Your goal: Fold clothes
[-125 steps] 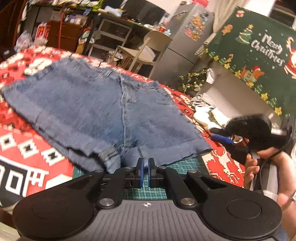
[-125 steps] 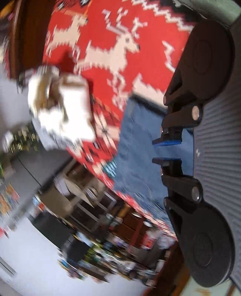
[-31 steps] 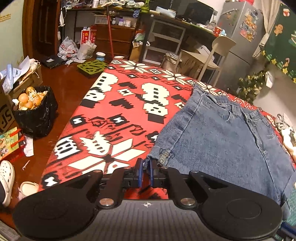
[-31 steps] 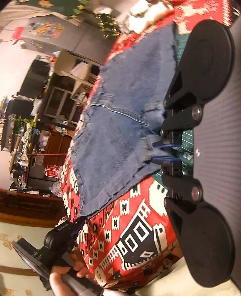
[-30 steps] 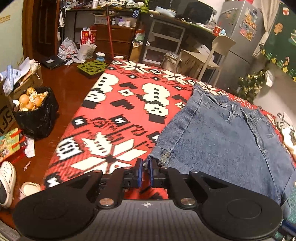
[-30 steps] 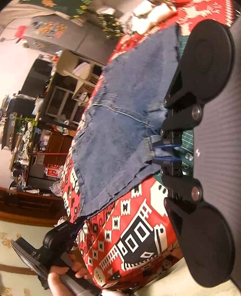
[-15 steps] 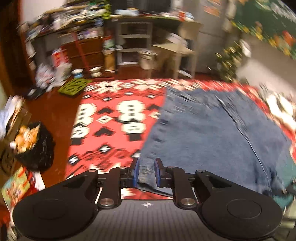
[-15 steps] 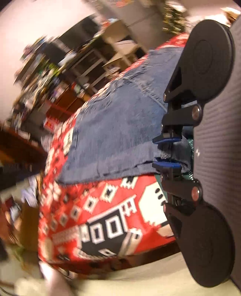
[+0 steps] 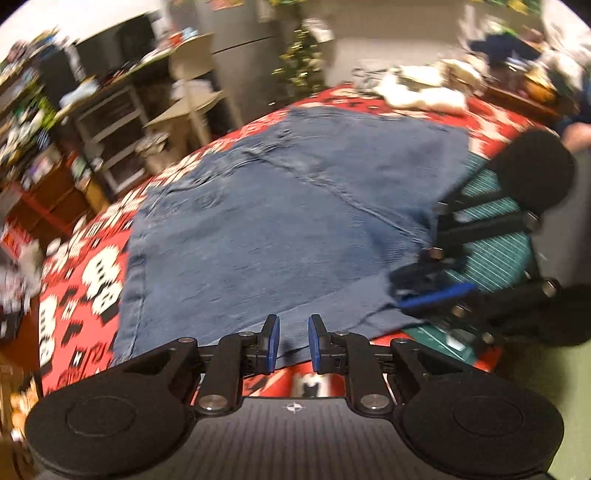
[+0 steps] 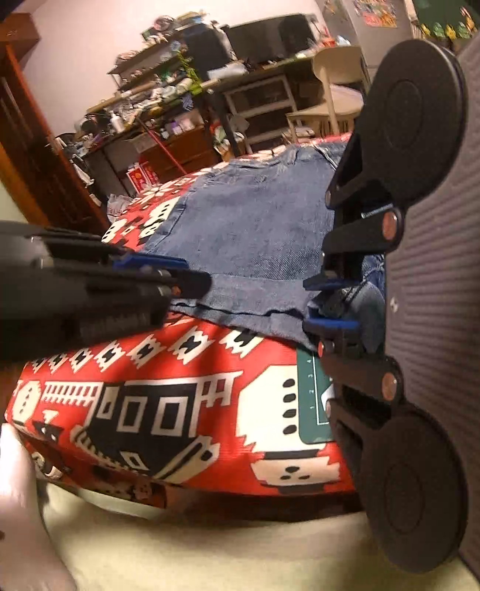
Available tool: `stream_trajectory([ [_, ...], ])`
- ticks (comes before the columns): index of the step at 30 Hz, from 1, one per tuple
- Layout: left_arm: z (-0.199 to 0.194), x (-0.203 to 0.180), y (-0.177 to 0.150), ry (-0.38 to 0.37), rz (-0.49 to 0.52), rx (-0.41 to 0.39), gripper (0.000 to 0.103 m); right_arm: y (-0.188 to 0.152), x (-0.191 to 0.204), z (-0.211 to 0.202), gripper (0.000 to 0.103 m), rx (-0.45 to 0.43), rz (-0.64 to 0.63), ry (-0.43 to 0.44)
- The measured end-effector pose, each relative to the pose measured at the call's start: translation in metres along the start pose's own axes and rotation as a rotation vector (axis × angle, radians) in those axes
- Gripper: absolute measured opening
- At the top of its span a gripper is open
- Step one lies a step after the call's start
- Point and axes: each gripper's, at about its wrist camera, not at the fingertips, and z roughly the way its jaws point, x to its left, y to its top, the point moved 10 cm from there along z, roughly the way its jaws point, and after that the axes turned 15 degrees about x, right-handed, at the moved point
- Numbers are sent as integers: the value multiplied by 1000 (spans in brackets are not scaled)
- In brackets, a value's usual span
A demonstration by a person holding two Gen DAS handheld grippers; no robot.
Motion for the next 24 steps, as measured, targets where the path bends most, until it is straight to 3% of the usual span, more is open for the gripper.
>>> stream_trajectory([
  [8, 5, -24, 9, 13, 106, -36, 17, 7, -23, -8, 11, -46, 150, 103],
  [12, 11, -26, 12, 24, 114, -45, 18, 5, -39, -9, 10, -48, 188, 120],
  [15, 12, -29, 14, 42, 136, -56, 25, 5, -52, -9, 9, -47, 226, 120],
  [20, 14, -35, 19, 72, 174, -75, 28, 2, -50, -21, 9, -62, 239, 151],
  [21, 14, -36, 19, 78, 181, -78, 27, 0, -46, -21, 9, -58, 224, 159],
  [23, 15, -38, 21, 90, 196, -86, 3, -5, -38, -21, 8, -43, 196, 174],
  [24, 16, -40, 22, 96, 204, -90, 3, -6, -36, -20, 8, -41, 184, 172],
])
